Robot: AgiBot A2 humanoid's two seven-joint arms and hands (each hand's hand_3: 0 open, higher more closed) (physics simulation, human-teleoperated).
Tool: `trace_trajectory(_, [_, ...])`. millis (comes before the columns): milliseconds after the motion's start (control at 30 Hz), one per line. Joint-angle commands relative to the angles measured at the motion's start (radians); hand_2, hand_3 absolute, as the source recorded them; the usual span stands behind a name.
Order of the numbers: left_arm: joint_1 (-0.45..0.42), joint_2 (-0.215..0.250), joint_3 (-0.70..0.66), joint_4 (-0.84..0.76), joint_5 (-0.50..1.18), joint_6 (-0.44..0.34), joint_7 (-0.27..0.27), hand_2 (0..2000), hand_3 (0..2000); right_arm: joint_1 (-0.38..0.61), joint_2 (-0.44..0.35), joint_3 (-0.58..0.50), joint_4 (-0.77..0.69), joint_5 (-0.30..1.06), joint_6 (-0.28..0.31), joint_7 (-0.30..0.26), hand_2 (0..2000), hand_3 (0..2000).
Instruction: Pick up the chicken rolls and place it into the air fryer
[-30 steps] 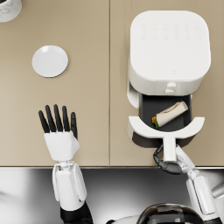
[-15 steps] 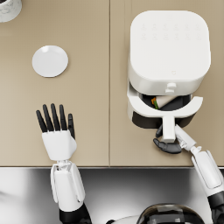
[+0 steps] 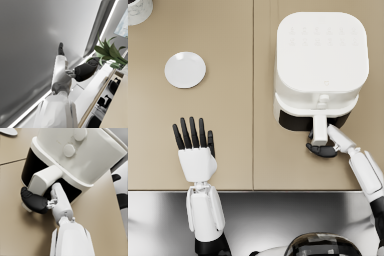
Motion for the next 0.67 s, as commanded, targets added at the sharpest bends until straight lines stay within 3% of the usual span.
trace_trajectory(33, [0.018,-0.007,0.014,0.009,0.0,0.0,0.0,0,0,0.106,-0.269,0.027,-0.036,0.0,-0.004,0.001,2000,2000])
trace_trajectory(133, [0.014,-0.009,0.017,0.015,0.0,0.0,0.0,0,0,0.115,-0.282,0.027,-0.054,0.0,-0.001,-0.002,2000,2000])
trace_trajectory(167, [0.008,-0.008,0.025,0.014,0.0,0.0,0.0,0,0,0.065,-0.316,-0.068,-0.046,0.0,-0.007,-0.002,2000,2000])
trace_trajectory(200, [-0.001,-0.007,0.016,0.014,0.0,0.0,0.0,0,0,0.036,-0.042,0.003,-0.08,0.001,-0.028,-0.002,2000,2000])
trace_trajectory(667, [-0.006,-0.008,0.025,0.019,0.0,0.0,0.0,0,0,0.003,-0.067,-0.065,-0.084,-0.002,-0.02,-0.002,2000,2000])
